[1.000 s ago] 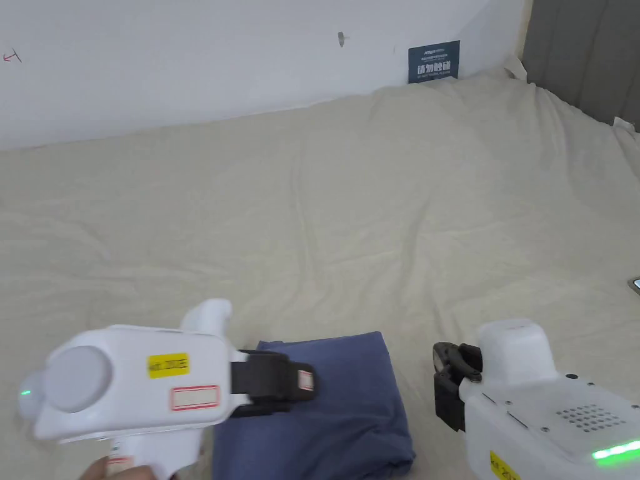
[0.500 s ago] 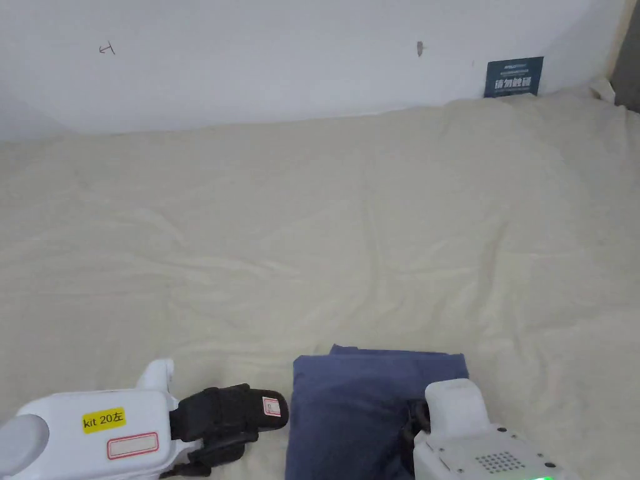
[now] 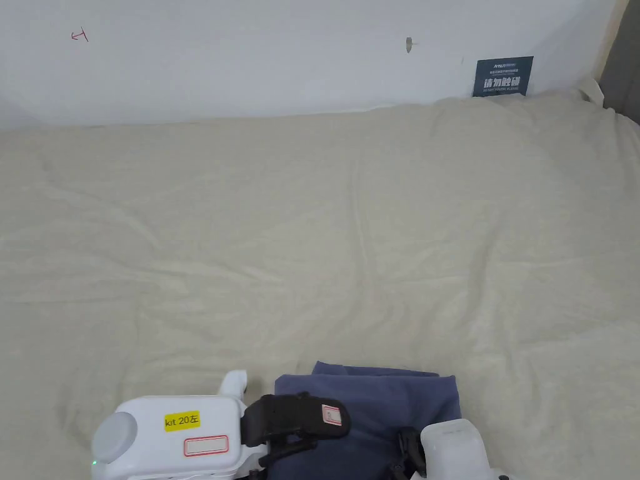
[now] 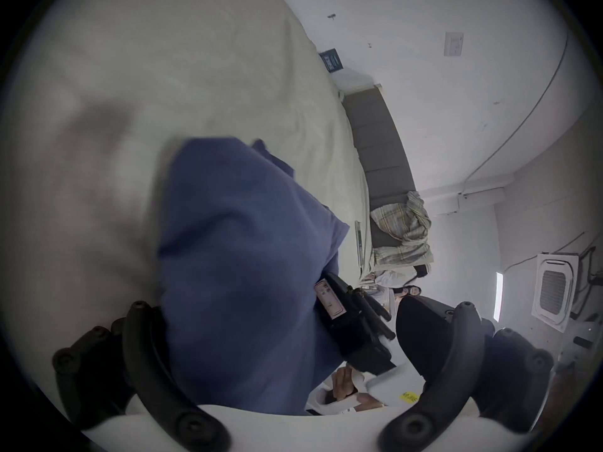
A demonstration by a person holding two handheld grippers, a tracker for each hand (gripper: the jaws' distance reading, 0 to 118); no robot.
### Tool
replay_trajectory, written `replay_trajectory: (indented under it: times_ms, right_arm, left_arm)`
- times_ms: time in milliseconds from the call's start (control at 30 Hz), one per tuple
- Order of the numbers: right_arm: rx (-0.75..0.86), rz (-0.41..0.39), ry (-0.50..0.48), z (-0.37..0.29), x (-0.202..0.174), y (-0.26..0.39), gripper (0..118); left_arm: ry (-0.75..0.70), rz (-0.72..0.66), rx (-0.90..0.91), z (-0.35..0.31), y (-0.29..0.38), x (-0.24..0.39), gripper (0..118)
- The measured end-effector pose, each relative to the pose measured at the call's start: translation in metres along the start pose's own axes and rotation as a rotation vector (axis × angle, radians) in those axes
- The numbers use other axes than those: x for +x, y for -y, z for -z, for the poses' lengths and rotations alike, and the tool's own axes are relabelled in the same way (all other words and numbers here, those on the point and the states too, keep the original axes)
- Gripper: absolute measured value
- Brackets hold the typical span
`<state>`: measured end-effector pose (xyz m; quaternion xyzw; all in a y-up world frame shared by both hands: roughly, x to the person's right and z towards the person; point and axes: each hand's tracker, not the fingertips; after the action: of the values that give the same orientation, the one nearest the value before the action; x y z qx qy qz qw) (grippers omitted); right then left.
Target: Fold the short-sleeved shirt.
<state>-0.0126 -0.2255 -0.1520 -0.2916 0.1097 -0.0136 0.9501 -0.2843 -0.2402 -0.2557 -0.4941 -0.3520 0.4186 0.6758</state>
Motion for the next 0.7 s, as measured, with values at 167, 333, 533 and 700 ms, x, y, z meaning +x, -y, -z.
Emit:
replay_trajectory:
  times_ms: [167, 333, 533, 700]
  right_arm:
    - [0.000, 0.024, 0.002, -0.001, 0.002, -0.003, 0]
    - [0.046, 0.029, 0.018, -0.016, -0.002, -0.015, 0]
    - [0.223, 0.040, 0.103, -0.048, -0.021, -0.043, 0]
    - [0.326, -0.018, 0.150, -0.062, -0.049, -0.059, 0]
  left_arm:
    - [-0.211, 0.019, -0.003, 0.001, -0.004, 0.008, 57]
    - [-0.212, 0.051, -0.034, -0.014, -0.007, 0.005, 30]
    - [-0.319, 0.113, -0.004, -0.066, -0.014, 0.017, 30]
    - [-0.466, 0.144, 0.051, -0.143, -0.025, 0.012, 30]
